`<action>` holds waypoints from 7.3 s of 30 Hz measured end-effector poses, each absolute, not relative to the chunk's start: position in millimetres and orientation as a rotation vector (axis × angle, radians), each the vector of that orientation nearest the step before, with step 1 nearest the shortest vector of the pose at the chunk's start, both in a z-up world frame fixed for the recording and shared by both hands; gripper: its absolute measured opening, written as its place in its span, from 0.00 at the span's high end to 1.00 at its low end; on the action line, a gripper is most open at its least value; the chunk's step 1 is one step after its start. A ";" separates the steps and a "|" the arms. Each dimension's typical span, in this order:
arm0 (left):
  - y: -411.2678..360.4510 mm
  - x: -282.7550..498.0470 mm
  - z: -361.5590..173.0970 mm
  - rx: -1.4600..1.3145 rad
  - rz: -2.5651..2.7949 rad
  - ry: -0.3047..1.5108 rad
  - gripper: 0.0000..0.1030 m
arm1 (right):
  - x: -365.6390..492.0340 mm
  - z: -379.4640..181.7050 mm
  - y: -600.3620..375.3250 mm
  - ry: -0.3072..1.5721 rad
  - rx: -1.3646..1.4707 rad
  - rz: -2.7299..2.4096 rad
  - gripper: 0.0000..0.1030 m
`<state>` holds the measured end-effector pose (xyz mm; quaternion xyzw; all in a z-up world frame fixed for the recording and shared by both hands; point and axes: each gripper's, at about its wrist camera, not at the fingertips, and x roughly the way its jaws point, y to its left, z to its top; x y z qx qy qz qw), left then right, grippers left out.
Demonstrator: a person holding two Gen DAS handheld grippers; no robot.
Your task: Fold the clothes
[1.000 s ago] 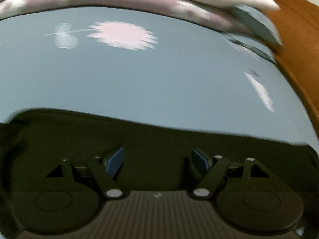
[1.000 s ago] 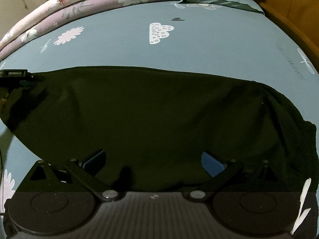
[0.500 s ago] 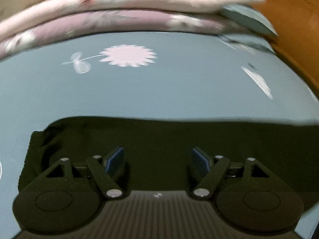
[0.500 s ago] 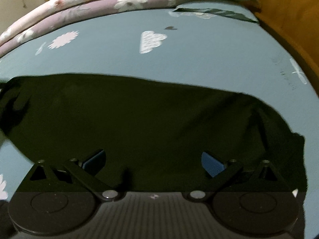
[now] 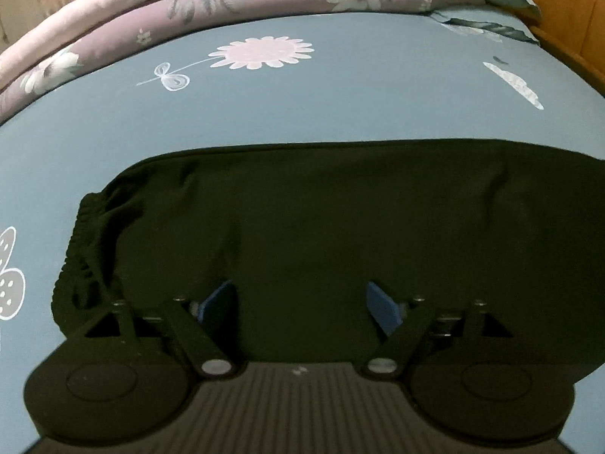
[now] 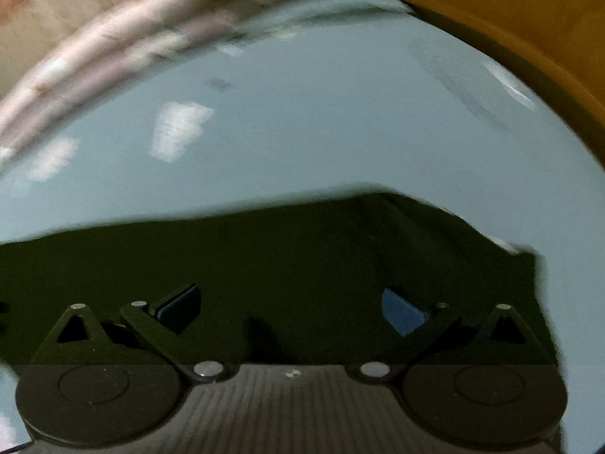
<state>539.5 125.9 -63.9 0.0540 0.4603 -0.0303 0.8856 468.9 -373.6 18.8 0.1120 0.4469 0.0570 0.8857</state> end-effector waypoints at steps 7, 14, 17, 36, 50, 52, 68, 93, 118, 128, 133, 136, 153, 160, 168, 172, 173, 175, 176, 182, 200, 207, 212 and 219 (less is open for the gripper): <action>129.6 536.2 -65.0 0.080 -0.073 0.949 0.20 | 520.1 -4.4 -296.3 0.978 0.172 0.330 0.00; 129.2 535.3 -67.6 0.084 -0.076 0.935 0.19 | 518.5 2.2 -295.6 0.996 0.180 0.318 0.00; 129.6 532.7 -66.7 0.080 -0.076 0.928 0.19 | 510.8 13.0 -300.1 0.985 0.184 0.303 0.00; 111.1 439.7 -20.5 0.078 -0.102 0.873 0.19 | 368.9 -2.1 -316.4 1.167 0.210 0.324 0.00; 98.1 378.8 25.2 0.053 -0.095 0.810 0.19 | 359.0 -29.4 -330.1 1.136 0.311 0.354 0.00; 95.8 370.7 22.4 0.057 -0.101 0.828 0.19 | 349.2 -25.4 -334.6 1.130 0.319 0.355 0.00; 16.4 319.2 9.0 0.160 -0.282 0.859 0.19 | 256.9 1.1 -386.2 0.986 0.329 0.149 0.00; -28.7 293.4 -11.2 0.211 -0.381 0.965 0.19 | 171.9 -39.4 -447.1 0.865 0.657 -0.018 0.00; -24.8 306.3 -21.7 0.139 -0.364 0.992 0.19 | 181.6 -29.4 -506.8 0.815 0.710 -0.179 0.91; -22.1 303.7 -19.0 0.134 -0.357 0.985 0.19 | 171.6 -18.3 -528.2 0.846 0.669 -0.253 0.86; -23.3 304.2 -19.9 0.137 -0.368 0.988 0.19 | 164.6 -38.5 -531.3 0.817 0.802 -0.219 0.39; -25.0 306.1 -21.7 0.137 -0.369 0.995 0.19 | 165.8 -48.7 -526.2 0.781 0.842 -0.191 0.54; -22.1 306.5 -14.0 0.155 -0.359 0.984 0.19 | 172.1 3.9 -549.0 0.807 0.595 -0.347 0.43; -29.0 307.8 -14.3 0.170 -0.357 0.982 0.19 | 274.9 26.7 -543.1 0.783 0.321 -0.147 0.43; -34.3 299.0 -14.1 0.199 -0.331 0.995 0.19 | 390.5 -21.1 -535.7 0.939 0.192 0.005 0.24; -36.6 295.1 -13.4 0.214 -0.315 1.002 0.19 | 400.4 -29.5 -526.0 0.945 0.158 0.047 0.51; -37.5 294.9 -12.8 0.217 -0.314 1.002 0.19 | 399.2 -27.2 -523.2 0.937 0.146 0.045 0.61; -39.7 295.0 -11.4 0.220 -0.316 0.999 0.19 | 399.5 -22.5 -525.4 0.917 0.144 0.017 0.70; -40.9 295.0 -10.7 0.222 -0.318 0.997 0.19 | 401.1 -22.4 -530.1 0.914 0.160 0.000 0.70; -46.4 295.5 -6.7 0.230 -0.329 0.984 0.19 | 396.3 -24.3 -555.1 0.883 0.263 -0.091 0.57; -48.4 304.8 -11.2 0.212 -0.360 0.981 0.19 | 279.0 -27.1 -520.4 0.951 0.235 -0.047 0.73; -37.8 305.0 -8.2 0.178 -0.333 0.966 0.19 | 257.7 0.6 -512.1 0.896 0.308 -0.096 0.43; -38.3 303.5 -6.9 0.176 -0.350 0.952 0.19 | 256.0 12.0 -487.8 0.853 0.395 -0.018 0.34; -31.0 291.3 -3.7 0.218 -0.347 0.940 0.19 | 258.1 21.8 -412.8 0.873 0.313 0.165 0.28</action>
